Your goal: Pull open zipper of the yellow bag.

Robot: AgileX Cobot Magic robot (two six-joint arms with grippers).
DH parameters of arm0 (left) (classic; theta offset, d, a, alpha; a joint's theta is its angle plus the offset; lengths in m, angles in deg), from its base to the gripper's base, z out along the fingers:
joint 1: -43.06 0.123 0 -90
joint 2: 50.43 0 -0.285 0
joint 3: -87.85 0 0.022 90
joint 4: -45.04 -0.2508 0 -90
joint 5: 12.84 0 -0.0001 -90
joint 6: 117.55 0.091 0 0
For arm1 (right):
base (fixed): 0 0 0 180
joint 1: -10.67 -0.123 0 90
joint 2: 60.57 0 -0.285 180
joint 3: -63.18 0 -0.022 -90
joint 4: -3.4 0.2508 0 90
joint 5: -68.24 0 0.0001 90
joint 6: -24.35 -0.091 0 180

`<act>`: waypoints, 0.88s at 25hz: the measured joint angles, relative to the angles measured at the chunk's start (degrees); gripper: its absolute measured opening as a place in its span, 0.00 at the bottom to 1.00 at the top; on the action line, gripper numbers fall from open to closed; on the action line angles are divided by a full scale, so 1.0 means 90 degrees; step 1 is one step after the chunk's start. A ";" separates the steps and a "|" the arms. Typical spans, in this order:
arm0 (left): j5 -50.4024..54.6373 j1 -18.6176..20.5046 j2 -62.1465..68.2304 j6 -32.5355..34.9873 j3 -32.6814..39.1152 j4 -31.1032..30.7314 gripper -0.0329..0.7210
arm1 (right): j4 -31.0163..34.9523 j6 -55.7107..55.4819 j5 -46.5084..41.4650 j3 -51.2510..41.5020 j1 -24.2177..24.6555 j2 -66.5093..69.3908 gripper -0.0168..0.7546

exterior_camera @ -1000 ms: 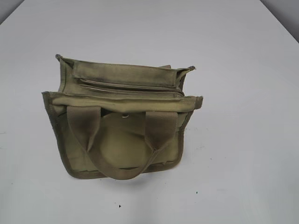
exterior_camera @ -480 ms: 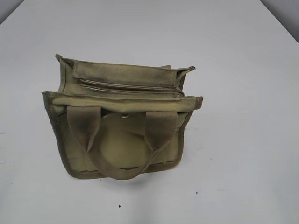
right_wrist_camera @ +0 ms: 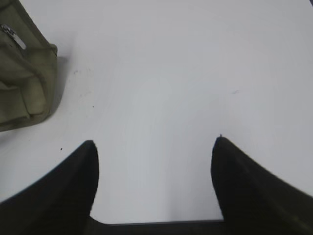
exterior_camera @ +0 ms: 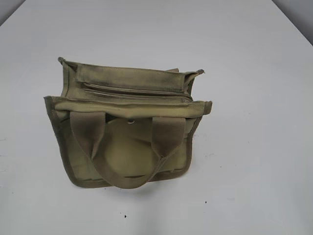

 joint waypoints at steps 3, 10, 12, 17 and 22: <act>0.0000 0.0000 0.0000 -0.0005 0.0000 0.0000 0.59 | 0.0156 0.0000 0.0022 0.0000 0.0000 -0.0288 0.74; -0.0005 0.0000 0.0000 -0.0012 0.0007 0.0000 0.59 | 0.0329 0.0000 0.0067 0.0000 -0.0253 -0.0295 0.74; -0.0005 0.0000 0.0000 -0.0012 0.0007 0.0000 0.59 | 0.0336 0.0000 0.0067 0.0000 -0.0289 -0.0295 0.74; -0.0005 0.0000 0.0000 -0.0012 0.0007 0.0000 0.59 | 0.0341 0.0005 0.0067 0.0000 -0.0301 -0.0295 0.74; -0.0005 0.0000 0.0000 -0.0018 0.0007 0.0000 0.59 | 0.0341 0.0005 0.0069 0.0000 -0.0304 -0.0295 0.74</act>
